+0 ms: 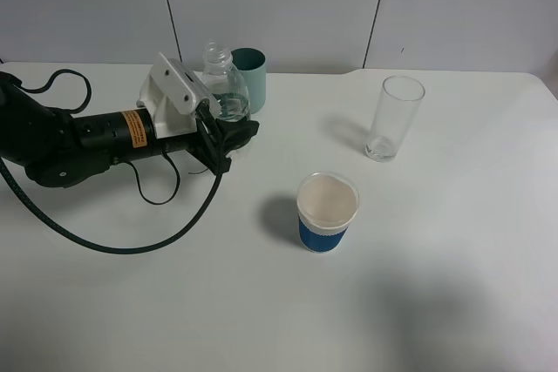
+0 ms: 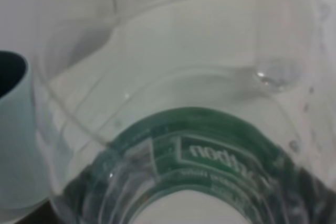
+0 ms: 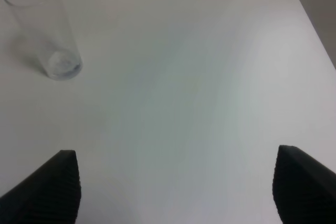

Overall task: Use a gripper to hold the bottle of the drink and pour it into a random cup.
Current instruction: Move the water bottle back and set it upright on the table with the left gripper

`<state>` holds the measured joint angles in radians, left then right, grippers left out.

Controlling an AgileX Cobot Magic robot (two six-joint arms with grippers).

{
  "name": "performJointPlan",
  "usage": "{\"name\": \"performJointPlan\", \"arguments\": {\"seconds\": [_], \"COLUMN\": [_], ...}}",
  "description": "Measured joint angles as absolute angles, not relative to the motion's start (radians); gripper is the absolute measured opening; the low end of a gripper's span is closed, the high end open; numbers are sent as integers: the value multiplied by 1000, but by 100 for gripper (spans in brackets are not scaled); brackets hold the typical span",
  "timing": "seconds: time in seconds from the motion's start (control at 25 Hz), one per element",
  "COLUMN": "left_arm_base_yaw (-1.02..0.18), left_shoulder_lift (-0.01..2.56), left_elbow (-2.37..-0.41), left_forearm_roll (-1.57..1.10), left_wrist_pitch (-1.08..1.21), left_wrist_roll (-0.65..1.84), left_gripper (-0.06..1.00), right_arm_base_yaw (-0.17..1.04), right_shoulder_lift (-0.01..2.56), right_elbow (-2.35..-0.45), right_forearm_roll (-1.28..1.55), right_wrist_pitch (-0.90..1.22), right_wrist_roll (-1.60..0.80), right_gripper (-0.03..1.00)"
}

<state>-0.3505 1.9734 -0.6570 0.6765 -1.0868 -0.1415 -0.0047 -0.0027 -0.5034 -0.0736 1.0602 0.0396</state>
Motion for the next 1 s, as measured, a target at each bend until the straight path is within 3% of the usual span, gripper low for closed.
{"name": "performJointPlan", "arguments": {"seconds": [0.32, 1.0], "left_arm_base_yaw": [-350, -350], "left_shoulder_lift": [2044, 2106], "left_elbow": [-658, -658], "left_forearm_roll": [678, 679], "left_wrist_pitch": [-1119, -1151], "left_wrist_roll": [-26, -70], "left_gripper": [55, 55], "right_arm_base_yaw": [-5, -5], "right_shoulder_lift": [-3, -3], "right_elbow": [-503, -503], "right_forearm_roll": [-74, -74], "right_wrist_pitch": [1060, 1060], "right_wrist_roll": [40, 40], "right_gripper": [75, 75]}}
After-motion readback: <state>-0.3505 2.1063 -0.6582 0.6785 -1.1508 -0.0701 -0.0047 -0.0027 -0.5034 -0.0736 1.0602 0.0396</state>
